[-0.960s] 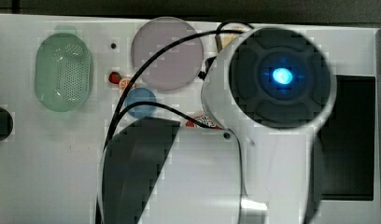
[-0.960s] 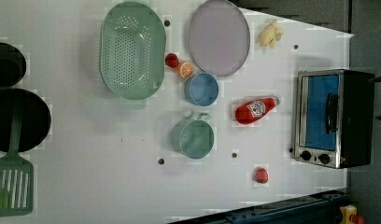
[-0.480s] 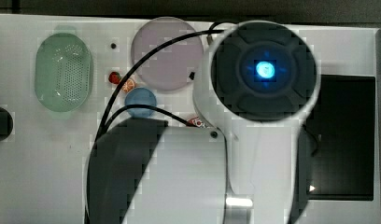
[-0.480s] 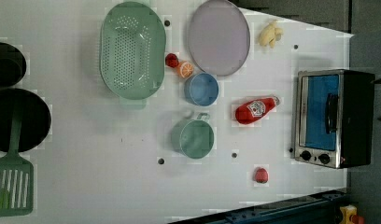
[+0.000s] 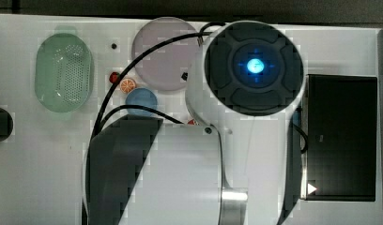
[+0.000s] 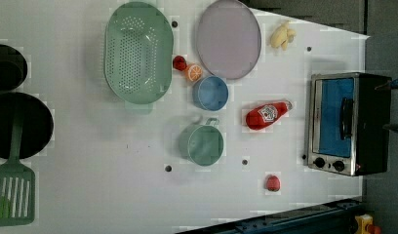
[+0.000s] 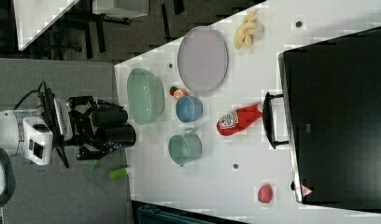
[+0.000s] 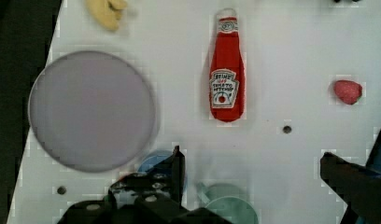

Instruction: Pick Ketchup from oven and place it on table.

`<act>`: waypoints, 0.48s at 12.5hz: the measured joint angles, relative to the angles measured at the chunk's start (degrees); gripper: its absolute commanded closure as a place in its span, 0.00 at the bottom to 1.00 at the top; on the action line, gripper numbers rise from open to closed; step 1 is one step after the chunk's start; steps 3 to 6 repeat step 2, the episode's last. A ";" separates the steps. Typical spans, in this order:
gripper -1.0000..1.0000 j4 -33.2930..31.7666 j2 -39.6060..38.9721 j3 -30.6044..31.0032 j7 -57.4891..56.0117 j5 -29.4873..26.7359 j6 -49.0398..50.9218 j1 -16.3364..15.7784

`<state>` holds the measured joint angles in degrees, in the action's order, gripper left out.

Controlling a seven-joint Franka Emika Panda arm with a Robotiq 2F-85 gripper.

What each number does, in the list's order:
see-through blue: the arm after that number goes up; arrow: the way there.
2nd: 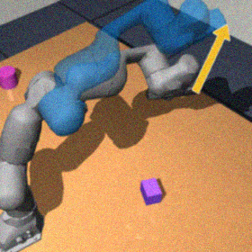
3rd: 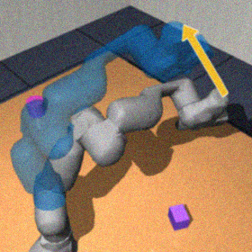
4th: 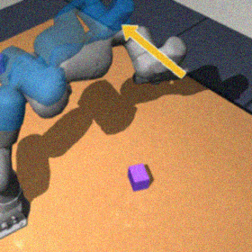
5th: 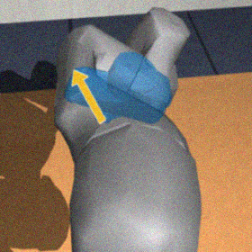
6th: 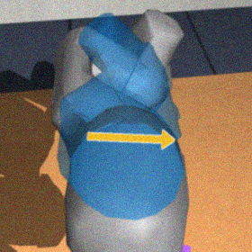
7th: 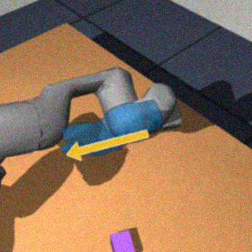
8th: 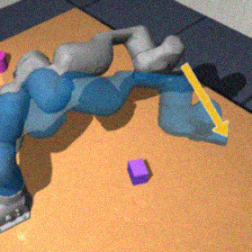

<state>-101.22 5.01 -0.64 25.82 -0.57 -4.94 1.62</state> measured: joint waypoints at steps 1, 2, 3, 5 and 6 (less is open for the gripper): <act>0.00 0.06 0.04 -0.12 0.00 -0.01 0.08 -0.11; 0.00 0.39 -0.20 -0.02 0.00 0.29 0.20 0.08; 0.00 0.39 -0.20 -0.02 0.00 0.29 0.20 0.08; 0.00 0.39 -0.20 -0.02 0.00 0.29 0.20 0.08; 0.00 0.39 -0.20 -0.02 0.00 0.29 0.20 0.08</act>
